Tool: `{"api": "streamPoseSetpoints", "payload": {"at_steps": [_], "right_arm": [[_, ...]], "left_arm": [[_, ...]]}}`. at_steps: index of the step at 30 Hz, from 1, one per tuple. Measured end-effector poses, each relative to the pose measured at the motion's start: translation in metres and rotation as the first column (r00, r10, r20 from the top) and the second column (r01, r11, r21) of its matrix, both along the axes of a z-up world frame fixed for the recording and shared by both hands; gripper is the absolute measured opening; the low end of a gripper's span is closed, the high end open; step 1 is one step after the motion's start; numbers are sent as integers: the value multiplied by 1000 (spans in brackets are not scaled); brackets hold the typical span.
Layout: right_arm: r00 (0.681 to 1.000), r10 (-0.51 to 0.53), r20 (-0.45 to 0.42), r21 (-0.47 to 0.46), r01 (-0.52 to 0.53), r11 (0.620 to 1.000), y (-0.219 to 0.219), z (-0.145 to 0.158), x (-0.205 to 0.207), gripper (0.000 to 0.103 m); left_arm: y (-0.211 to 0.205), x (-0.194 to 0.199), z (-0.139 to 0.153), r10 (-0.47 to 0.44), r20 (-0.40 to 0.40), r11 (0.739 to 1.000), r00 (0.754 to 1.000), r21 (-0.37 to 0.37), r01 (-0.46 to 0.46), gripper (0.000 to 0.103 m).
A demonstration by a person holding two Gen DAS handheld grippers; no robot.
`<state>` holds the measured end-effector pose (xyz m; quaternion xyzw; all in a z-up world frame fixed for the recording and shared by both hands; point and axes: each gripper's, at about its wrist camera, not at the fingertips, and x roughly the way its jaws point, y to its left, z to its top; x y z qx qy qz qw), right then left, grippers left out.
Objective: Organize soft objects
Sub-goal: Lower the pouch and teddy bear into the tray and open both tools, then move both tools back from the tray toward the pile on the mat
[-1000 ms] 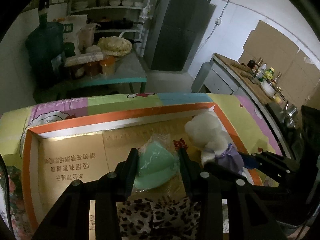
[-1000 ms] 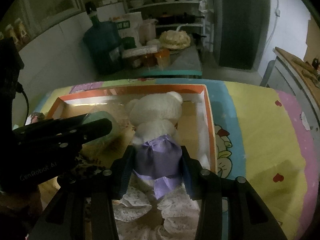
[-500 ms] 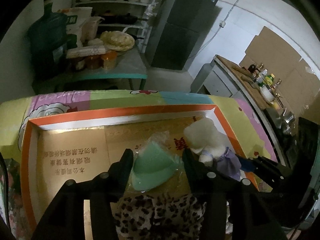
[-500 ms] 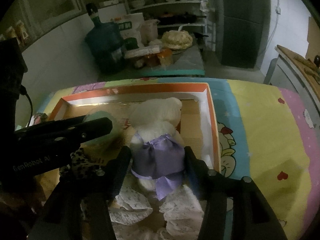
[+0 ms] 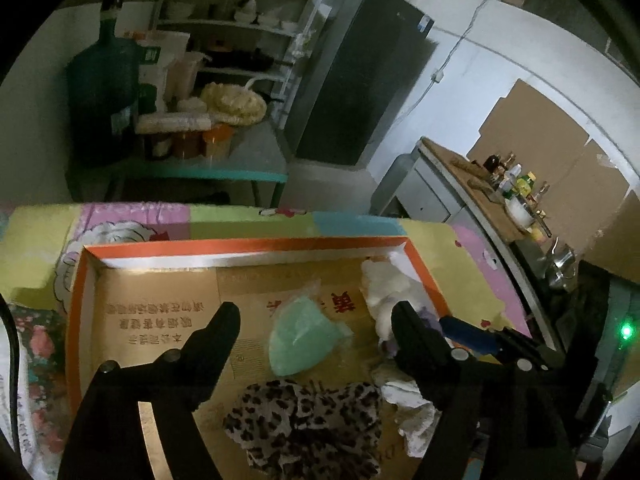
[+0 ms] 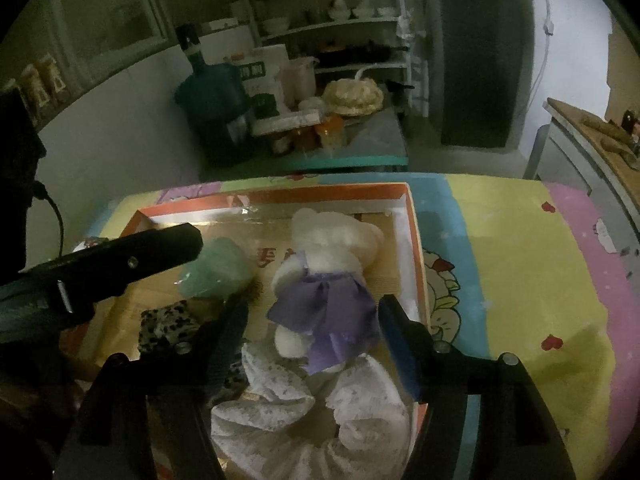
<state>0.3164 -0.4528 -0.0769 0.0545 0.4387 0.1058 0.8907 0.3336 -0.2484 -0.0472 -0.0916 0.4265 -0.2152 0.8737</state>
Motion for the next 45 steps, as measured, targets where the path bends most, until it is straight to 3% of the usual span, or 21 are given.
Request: {"api": "streamPoseSetpoints", "payload": {"at_steps": [8,16,21,35,45], "right_arm": [[1000,-1,25,-11,2,1000,8,10,-16,71],[999,1,45,-16,-1,1000,18,21,-30,71],[998,-2,70,-12,3,1000,26,31,-43,71],[989,22,148,16,-24,1000,69,54,-84,71],[977,32,211,9,-34,999,104,69,-112,72]], "left_arm": [[1,-26,27,-42,153,999,987,39,36,81],[9,-47,43,-55,204,997,977,62,43,81],[23,-62,58,-14,239,999,971,51,2,81],[55,-110,83,15,367,995,930,88,-51,81],[86,-129,91,41,393,995,919,68,-73,81]]}}
